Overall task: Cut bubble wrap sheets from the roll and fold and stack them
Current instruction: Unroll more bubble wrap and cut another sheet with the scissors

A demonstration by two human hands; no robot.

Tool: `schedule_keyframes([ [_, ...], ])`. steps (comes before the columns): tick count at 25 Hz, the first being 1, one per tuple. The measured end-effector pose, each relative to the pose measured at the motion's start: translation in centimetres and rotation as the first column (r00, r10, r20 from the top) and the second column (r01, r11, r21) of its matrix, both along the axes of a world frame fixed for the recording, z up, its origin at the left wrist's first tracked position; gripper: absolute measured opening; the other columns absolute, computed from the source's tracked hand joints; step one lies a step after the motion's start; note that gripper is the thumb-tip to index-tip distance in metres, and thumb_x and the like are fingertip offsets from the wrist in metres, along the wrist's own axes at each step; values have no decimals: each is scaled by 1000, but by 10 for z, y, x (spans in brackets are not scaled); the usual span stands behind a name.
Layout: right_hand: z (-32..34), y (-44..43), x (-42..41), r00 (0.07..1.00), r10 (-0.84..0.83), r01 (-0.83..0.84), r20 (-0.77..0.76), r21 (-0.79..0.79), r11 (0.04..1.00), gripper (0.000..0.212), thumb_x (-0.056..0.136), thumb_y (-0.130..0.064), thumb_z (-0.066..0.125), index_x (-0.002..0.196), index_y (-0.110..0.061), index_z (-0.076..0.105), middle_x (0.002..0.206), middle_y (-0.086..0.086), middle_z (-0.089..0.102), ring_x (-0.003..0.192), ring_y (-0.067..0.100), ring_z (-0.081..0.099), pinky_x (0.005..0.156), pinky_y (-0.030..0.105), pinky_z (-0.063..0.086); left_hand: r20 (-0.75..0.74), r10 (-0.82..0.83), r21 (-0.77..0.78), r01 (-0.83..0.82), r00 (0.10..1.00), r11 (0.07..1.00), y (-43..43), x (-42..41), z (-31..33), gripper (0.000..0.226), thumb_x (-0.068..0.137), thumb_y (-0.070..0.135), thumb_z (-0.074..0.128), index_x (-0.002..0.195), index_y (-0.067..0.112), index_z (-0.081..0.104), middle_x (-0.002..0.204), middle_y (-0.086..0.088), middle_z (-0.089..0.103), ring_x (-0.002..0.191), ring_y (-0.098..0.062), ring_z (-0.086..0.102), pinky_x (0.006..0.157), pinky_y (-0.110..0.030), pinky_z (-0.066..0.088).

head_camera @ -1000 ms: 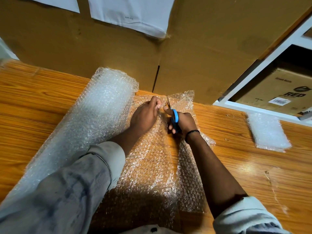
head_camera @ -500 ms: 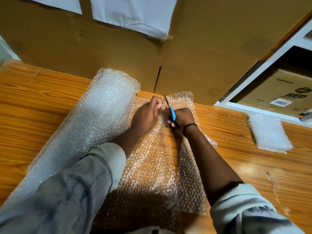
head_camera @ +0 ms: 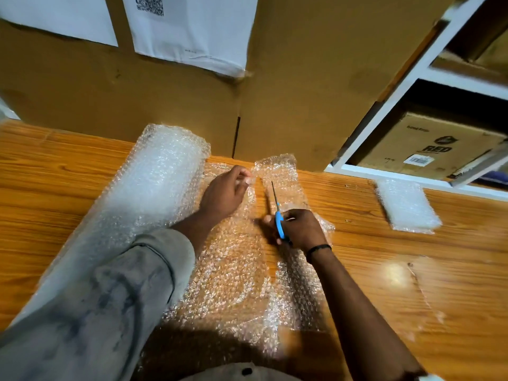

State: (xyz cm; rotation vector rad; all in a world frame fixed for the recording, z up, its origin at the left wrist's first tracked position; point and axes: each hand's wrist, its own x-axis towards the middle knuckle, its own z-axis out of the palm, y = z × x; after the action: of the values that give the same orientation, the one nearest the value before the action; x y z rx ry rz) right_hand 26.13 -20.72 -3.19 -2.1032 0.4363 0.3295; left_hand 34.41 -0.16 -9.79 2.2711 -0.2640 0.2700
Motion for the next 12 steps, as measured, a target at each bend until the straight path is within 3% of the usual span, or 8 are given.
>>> schedule_keyframes([
  [3,-9,-20,-47,998,-10,17,64,-114,993,17,87,-20,80,99,-14,71,77,6,76,47,5,63,40,16,41,36,-13,32,11,999,999,-13,-27,1,20,101,38,56,120,33,57,120,7,68,106,-17,64,88,-42,56],
  [7,-10,-35,-96,987,-56,85,151,-198,976,24,86,-15,78,104,-13,62,90,11,77,71,20,70,53,24,47,56,-80,167,70,995,983,-38,-82,0,17,98,33,62,115,31,62,132,5,66,135,-27,50,114,-49,38],
  [12,-19,-42,-127,956,-7,110,293,-336,935,24,87,-27,78,92,-11,61,85,15,76,79,35,71,60,34,47,8,-246,251,237,969,939,-65,-143,-3,18,97,33,63,114,34,65,144,9,58,147,-23,37,124,-47,24],
])
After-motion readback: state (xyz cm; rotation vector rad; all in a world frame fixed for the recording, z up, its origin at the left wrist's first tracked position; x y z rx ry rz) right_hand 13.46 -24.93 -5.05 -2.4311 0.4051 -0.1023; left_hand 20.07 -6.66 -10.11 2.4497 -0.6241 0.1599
